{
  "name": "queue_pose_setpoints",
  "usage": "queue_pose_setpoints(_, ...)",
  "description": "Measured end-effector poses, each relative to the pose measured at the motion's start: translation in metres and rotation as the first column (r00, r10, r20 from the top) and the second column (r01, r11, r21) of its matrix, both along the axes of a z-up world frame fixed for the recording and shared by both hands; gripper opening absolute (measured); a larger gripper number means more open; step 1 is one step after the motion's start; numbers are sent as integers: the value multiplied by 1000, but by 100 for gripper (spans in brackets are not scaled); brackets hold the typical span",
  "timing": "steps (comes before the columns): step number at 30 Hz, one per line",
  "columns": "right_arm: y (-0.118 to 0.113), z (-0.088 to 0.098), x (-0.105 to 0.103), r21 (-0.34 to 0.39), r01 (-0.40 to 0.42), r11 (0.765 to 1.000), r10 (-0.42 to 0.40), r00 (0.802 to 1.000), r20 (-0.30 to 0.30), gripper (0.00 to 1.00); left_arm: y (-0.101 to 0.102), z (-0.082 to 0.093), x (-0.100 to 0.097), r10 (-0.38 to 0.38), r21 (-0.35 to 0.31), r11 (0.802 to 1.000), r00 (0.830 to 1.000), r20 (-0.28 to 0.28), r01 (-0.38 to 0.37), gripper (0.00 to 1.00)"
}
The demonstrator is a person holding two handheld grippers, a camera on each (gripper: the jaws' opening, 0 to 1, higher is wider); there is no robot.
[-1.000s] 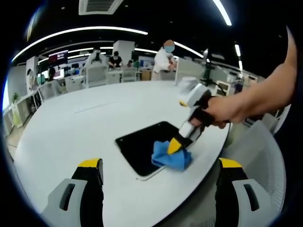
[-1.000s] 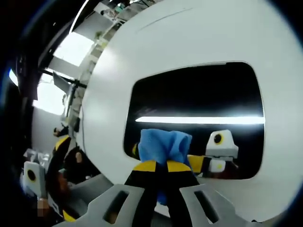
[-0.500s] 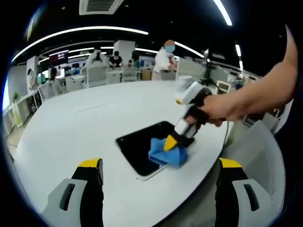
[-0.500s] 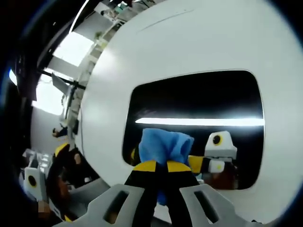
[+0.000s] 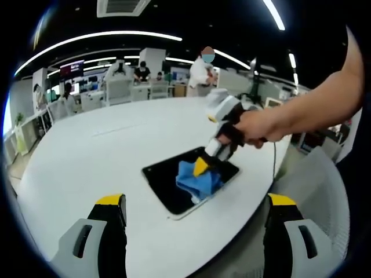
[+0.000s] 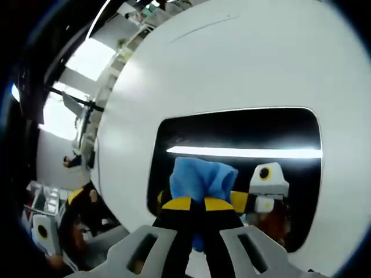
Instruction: Wipe the mirror surface with the cleaning cloth until all visible marks leave the cleaned area.
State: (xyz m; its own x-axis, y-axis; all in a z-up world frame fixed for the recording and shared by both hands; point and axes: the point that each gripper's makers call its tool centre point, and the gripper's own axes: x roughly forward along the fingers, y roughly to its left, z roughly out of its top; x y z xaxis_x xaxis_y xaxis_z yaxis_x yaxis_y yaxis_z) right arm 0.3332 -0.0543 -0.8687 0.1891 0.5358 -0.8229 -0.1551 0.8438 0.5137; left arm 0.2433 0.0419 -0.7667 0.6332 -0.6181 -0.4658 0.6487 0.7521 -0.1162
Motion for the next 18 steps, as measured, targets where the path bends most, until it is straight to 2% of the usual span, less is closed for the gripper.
queue_pose_setpoints(9, 2, 2, 13, -12, -13, 1000, 13, 1000, 7, 0, 2, -1, 1, 4, 3, 1000, 1000, 1, -4, 100)
queue_pose_setpoints(18, 3, -1, 33, -29, -27, 999, 27, 999, 19, 0, 2, 4, 3, 26, -26, 999, 1000, 4, -26, 100)
